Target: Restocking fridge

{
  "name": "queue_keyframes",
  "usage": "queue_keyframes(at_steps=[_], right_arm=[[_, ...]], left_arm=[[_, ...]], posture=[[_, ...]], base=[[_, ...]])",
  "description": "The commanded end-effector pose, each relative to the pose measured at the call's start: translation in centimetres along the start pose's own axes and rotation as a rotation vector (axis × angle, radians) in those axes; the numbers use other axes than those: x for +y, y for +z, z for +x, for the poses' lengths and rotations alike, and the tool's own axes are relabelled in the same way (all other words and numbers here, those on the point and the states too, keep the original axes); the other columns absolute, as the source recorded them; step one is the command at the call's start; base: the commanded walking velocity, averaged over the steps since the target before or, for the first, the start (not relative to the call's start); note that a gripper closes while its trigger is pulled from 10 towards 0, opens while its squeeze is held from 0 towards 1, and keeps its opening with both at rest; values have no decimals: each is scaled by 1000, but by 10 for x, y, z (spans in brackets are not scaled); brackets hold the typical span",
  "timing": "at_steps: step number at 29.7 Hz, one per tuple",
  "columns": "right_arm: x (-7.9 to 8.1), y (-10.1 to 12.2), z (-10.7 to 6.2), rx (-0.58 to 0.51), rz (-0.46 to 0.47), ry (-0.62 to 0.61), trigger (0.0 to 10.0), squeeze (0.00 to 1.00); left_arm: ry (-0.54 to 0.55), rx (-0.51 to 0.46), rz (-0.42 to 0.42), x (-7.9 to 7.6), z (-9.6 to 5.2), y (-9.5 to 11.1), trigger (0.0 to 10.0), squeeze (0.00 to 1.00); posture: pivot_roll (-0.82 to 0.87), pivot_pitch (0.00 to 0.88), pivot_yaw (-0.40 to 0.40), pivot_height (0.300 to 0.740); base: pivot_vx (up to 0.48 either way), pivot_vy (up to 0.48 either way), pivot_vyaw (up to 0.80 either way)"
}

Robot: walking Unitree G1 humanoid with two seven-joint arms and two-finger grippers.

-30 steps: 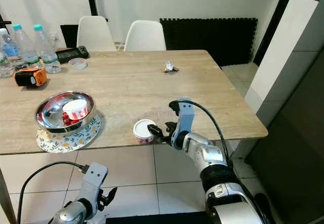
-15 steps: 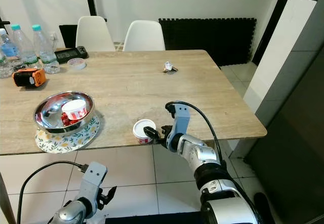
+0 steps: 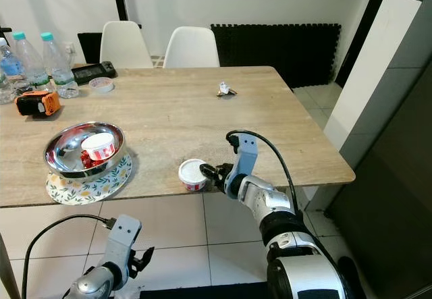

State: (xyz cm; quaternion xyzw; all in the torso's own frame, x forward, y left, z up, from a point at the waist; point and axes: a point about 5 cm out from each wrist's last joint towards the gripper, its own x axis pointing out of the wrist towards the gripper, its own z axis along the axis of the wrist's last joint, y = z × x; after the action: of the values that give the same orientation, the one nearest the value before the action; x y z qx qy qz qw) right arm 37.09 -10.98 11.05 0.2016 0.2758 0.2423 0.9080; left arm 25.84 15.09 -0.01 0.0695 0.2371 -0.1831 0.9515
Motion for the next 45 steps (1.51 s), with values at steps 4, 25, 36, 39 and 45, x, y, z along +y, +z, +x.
queue_keyframes(at_steps=[4, 25, 36, 39, 45], right_arm=[[-3, -5, 0, 41, 12, -13, 10000, 0], [-8, -6, -3, 153, -121, -25, 10000, 0], [-2, -5, 0, 146, -43, 16, 0, 0], [-1, -7, 0, 144, 1, 25, 0, 0], [-3, -11, -1, 144, 56, 29, 0, 0]], left_arm=[[-7, 12, -8, -3, 1, -3, 10000, 0], [-5, 10, -5, 1, -2, -5, 10000, 0], [-12, 9, -7, 1, -1, -4, 10000, 0], [-15, 10, -11, 1, -1, -4, 10000, 0], [-20, 13, -16, 1, -1, -5, 10000, 0]], posture=[[-29, 62, -43, 740], [-26, 52, -59, 740], [-25, 49, -58, 740], [-24, 50, -59, 740], [-26, 51, -58, 740]], base=[[0, 0, 0], [0, 0, 0], [0, 0, 0], [0, 0, 0], [0, 0, 0]])
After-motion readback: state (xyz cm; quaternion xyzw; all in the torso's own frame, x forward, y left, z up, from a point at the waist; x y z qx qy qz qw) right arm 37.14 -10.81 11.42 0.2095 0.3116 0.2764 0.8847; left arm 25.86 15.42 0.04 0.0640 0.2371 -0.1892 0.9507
